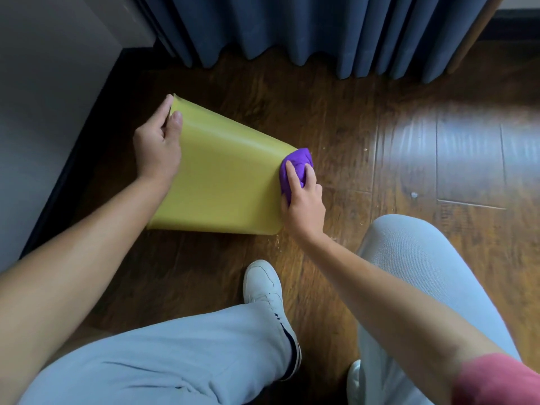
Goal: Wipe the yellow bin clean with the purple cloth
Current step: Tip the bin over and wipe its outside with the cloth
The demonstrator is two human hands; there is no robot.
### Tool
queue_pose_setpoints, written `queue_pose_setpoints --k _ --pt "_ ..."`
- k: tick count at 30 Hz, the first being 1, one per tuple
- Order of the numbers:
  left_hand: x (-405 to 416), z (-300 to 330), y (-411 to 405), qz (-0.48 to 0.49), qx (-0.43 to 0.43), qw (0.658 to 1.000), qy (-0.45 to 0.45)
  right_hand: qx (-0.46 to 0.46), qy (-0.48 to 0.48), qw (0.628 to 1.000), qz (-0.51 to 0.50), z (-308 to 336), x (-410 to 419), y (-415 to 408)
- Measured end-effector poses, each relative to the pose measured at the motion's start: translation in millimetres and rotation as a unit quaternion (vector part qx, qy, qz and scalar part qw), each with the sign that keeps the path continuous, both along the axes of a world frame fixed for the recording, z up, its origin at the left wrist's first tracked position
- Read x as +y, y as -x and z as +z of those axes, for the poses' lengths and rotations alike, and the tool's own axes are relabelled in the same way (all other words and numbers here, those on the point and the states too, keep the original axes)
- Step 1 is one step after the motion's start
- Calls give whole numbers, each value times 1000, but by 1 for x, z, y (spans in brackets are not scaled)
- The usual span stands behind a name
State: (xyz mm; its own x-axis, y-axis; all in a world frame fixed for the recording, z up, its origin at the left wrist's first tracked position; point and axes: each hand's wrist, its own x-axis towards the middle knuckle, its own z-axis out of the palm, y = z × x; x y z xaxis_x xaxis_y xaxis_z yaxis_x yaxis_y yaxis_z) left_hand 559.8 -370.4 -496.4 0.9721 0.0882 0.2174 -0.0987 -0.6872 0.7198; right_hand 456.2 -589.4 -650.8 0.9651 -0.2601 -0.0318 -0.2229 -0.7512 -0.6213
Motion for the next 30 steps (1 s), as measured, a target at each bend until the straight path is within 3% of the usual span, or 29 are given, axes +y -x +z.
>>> queue_pose_setpoints --k 10,13,15,17,20,23,30 --pt "13 -7 -8 33 10 999 1 138 -70 987 46 -28 21 58" --pt "18 -9 -8 45 15 999 0 226 -55 971 63 -38 9 62" --pt "19 -8 -8 59 21 998 5 287 -68 955 11 -37 -5 56" --pt "21 -8 -6 65 25 997 18 274 -109 953 -74 -32 -16 44" --pt "26 -9 -3 65 26 997 40 156 -176 964 -126 -9 -32 9" --pt "31 -8 3 65 30 997 37 94 -213 970 -65 15 -55 -34" --pt "39 -7 21 62 53 996 21 136 -196 969 65 28 -79 -61"
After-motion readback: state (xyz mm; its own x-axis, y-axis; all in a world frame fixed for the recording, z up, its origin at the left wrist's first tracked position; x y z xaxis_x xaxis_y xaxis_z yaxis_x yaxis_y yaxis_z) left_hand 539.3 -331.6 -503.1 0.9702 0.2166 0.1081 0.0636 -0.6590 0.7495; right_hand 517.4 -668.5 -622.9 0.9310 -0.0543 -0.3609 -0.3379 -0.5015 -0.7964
